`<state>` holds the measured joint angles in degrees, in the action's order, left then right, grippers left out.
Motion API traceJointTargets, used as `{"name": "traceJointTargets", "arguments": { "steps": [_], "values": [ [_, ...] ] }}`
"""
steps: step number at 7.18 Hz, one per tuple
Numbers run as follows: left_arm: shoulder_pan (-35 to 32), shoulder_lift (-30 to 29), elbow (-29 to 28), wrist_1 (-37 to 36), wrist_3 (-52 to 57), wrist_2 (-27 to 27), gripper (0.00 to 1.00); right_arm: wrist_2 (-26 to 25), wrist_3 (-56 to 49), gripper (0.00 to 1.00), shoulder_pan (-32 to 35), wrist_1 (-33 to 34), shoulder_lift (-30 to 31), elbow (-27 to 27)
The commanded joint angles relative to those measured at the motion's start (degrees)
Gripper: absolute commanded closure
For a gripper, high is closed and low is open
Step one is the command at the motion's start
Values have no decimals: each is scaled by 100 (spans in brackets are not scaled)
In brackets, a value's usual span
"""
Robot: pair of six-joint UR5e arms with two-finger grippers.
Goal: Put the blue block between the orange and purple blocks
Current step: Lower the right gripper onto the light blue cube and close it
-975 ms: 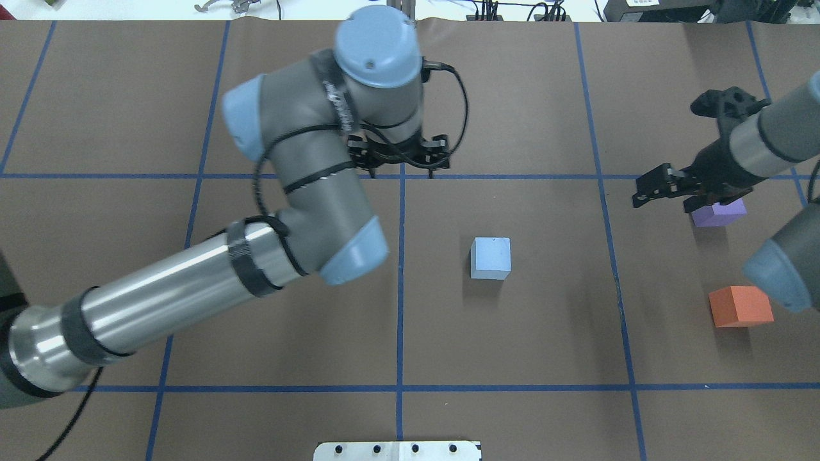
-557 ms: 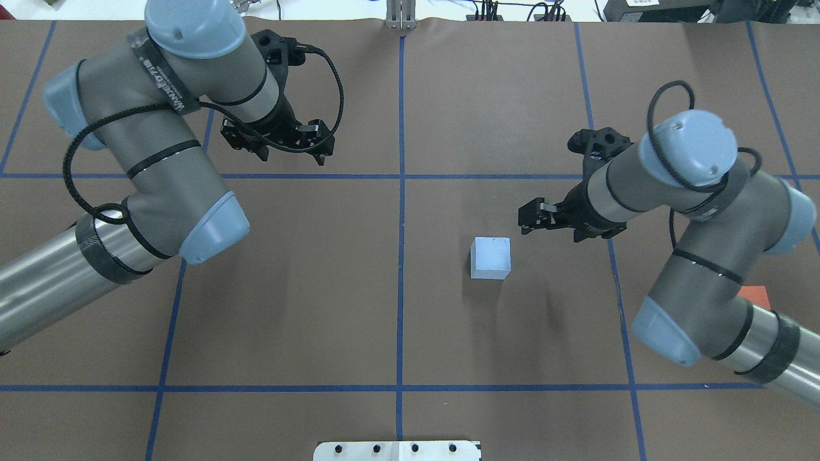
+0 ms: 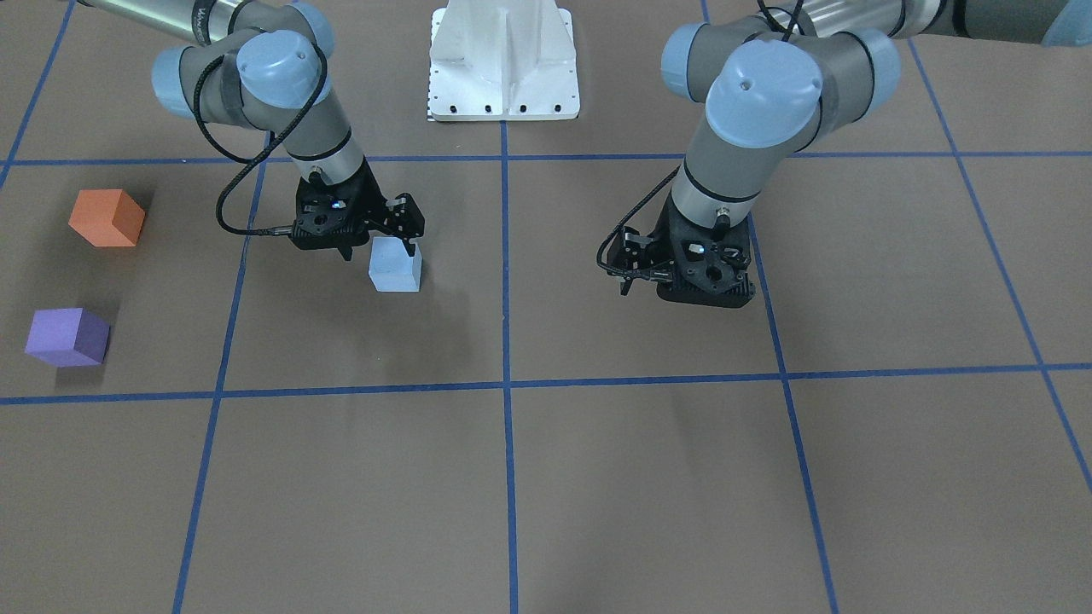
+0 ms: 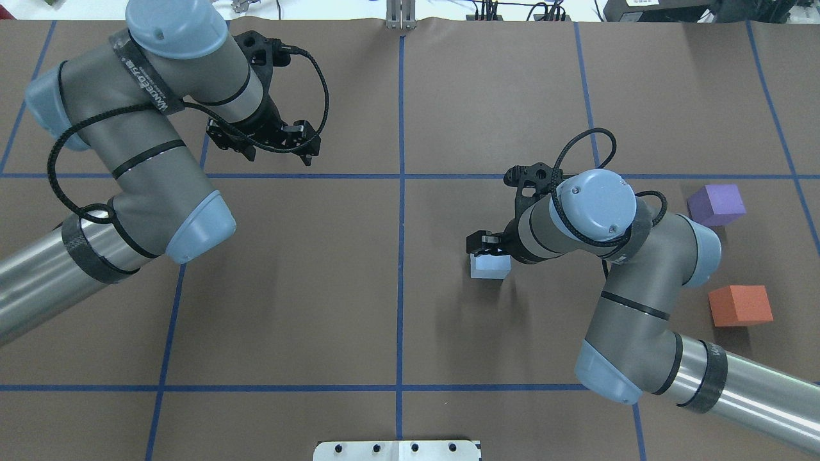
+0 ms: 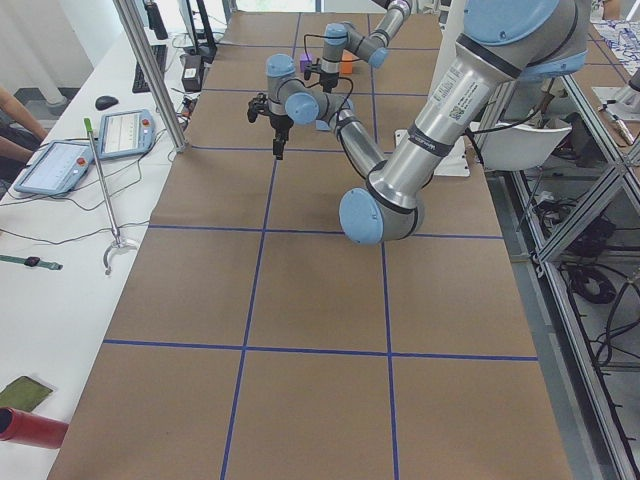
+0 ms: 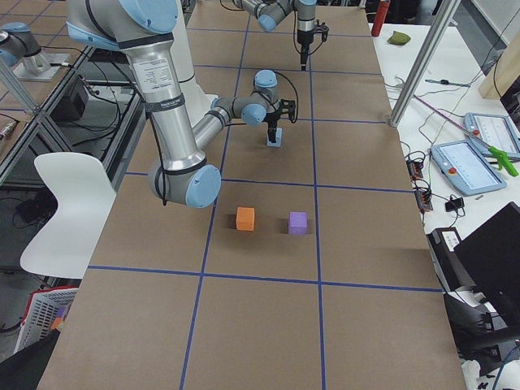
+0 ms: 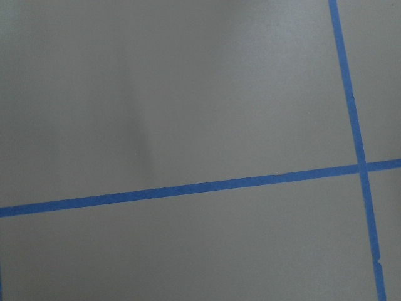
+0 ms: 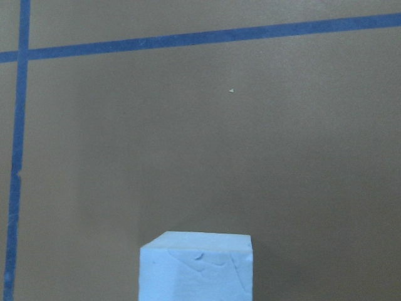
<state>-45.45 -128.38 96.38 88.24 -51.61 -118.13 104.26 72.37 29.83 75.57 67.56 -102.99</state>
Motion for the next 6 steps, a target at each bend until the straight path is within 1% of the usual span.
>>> {"name": "traceJointTargets", "arguments": {
  "steps": [1,6],
  "values": [
    [27,-3,-14,0,-42,10,0,-230,-12,0,-82,-7,-50,103],
    [36,15,-32,9,-60,18,0,-230,-30,0,-83,-25,-112,104]
  ]
}}
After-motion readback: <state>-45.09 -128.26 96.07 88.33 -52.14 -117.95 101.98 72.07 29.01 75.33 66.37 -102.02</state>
